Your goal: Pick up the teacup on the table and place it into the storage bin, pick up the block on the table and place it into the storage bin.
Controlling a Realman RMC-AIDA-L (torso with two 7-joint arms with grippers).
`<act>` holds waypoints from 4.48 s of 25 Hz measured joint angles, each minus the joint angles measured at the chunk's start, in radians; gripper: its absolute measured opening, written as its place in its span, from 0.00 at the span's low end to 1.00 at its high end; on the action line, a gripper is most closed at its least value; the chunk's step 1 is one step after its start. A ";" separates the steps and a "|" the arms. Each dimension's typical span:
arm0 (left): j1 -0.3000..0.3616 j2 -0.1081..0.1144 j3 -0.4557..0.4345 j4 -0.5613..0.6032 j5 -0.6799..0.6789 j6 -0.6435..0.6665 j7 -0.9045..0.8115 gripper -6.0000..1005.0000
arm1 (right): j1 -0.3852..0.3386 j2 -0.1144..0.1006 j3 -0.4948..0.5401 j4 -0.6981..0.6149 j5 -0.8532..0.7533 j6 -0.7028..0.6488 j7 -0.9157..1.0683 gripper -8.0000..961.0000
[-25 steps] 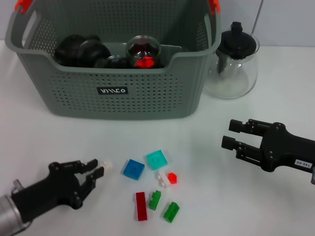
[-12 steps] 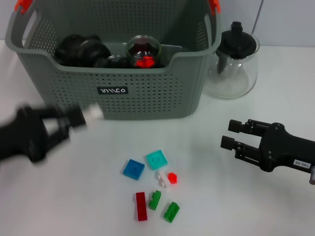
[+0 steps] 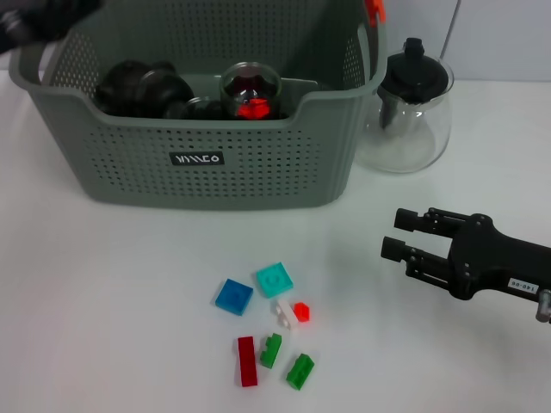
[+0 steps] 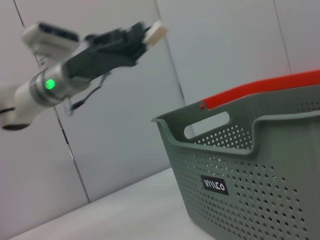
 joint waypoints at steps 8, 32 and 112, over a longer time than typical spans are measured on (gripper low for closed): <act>-0.127 -0.012 0.292 0.001 0.003 -0.296 -0.115 0.13 | 0.004 0.001 -0.002 0.000 0.000 0.002 0.000 0.58; 0.241 -0.088 0.400 0.036 -0.268 -0.086 0.187 0.20 | 0.006 0.002 0.003 0.000 -0.002 0.032 0.001 0.58; 0.321 -0.159 0.448 -0.388 0.186 -0.352 1.033 0.76 | 0.003 0.004 0.000 0.002 -0.002 0.053 0.027 0.58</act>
